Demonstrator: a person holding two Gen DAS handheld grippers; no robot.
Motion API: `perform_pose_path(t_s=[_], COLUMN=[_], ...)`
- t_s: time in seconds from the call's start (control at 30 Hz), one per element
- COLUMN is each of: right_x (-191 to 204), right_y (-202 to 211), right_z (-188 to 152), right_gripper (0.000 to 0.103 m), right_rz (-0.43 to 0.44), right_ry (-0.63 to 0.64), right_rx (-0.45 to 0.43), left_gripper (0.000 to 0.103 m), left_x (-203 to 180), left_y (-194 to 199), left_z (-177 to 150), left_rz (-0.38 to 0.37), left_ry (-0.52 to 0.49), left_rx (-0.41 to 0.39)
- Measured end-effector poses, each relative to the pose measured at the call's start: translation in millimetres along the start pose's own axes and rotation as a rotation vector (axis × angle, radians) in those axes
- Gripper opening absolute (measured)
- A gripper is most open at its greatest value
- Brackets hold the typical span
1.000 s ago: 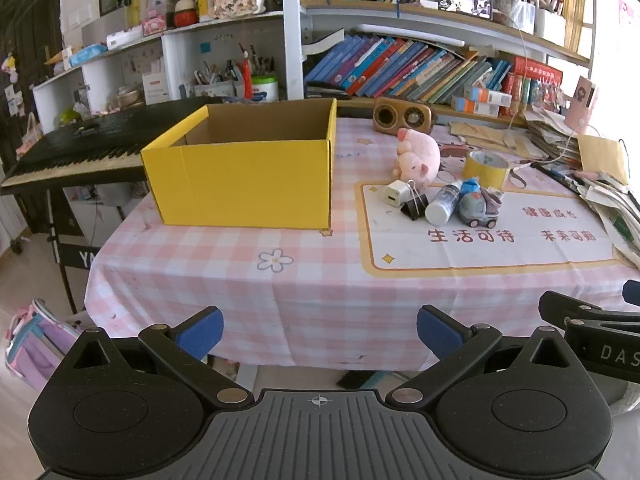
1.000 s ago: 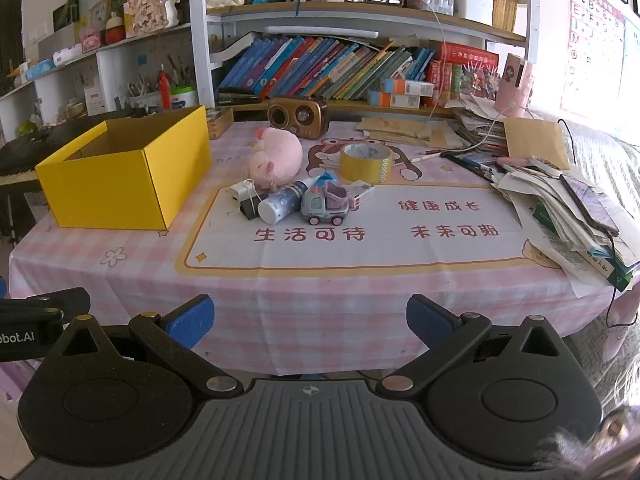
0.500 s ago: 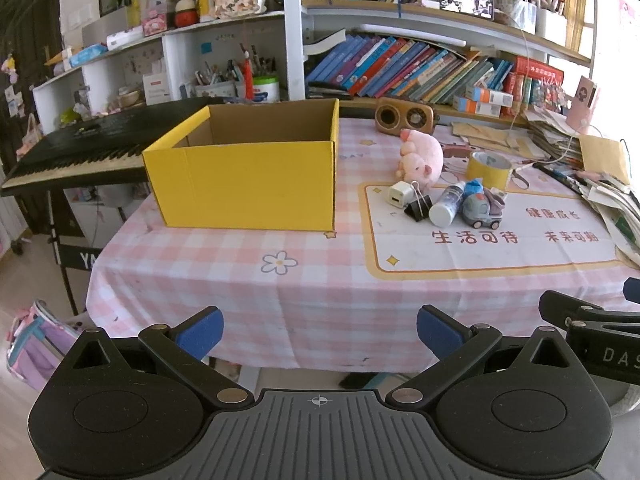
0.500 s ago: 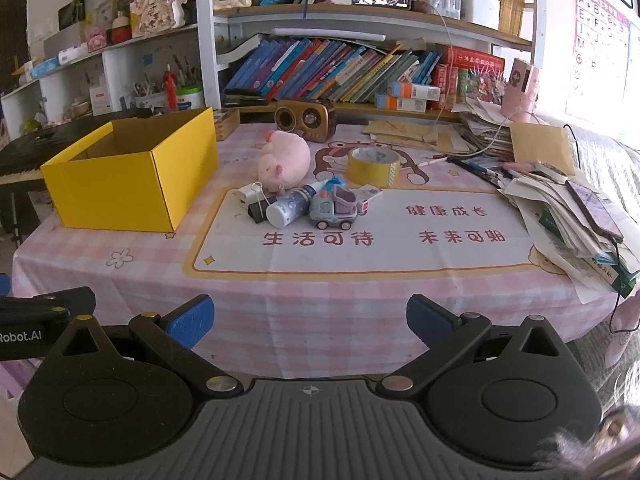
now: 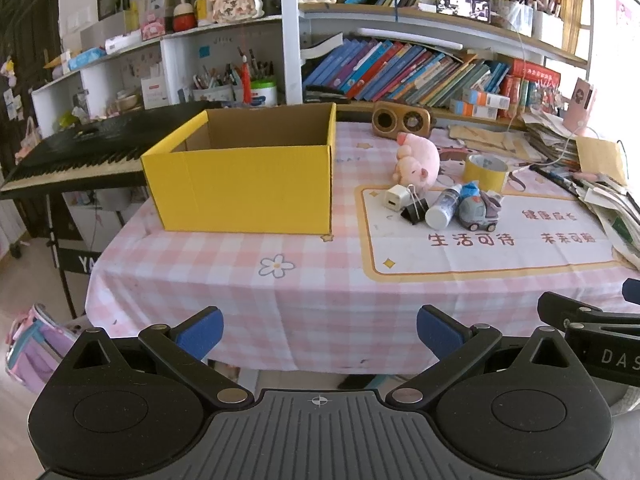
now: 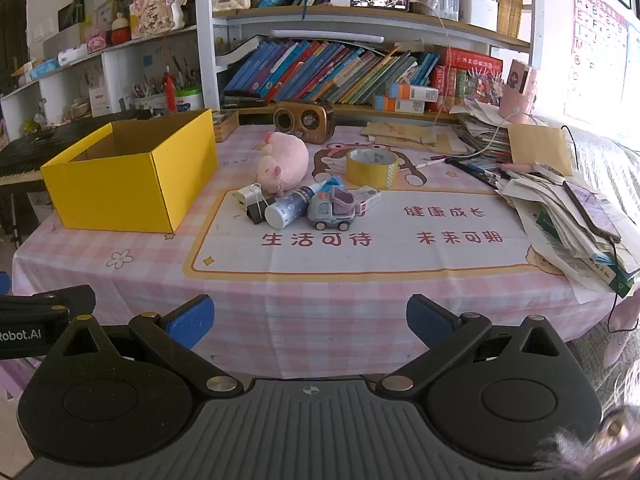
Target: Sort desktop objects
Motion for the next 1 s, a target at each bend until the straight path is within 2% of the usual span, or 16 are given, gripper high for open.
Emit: perform_pose_path(t_s=[1.0], right_x=[1.5], right_y=[5.0], right_z=[-0.5], right_gripper=[0.103], right_rz=[0.004], right_ry=[-0.002], right_rx=[-0.003], left_gripper=[0.103], left_x=[-1.5], left_y=[3.4], left_z=[1.3], left_rz=[0.001], left_ry=[-0.009], left_rx=[-0.007])
Point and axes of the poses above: each gripper's, at about its wrist camera, not at the fingertips, and y roughly against the way its jaws point, x to its left, z to its top, the point moved 9 cm from there along -y, roughly the way its jaws point, and after that the axes turned 9 degrees about -y, right-handed, at the moved point
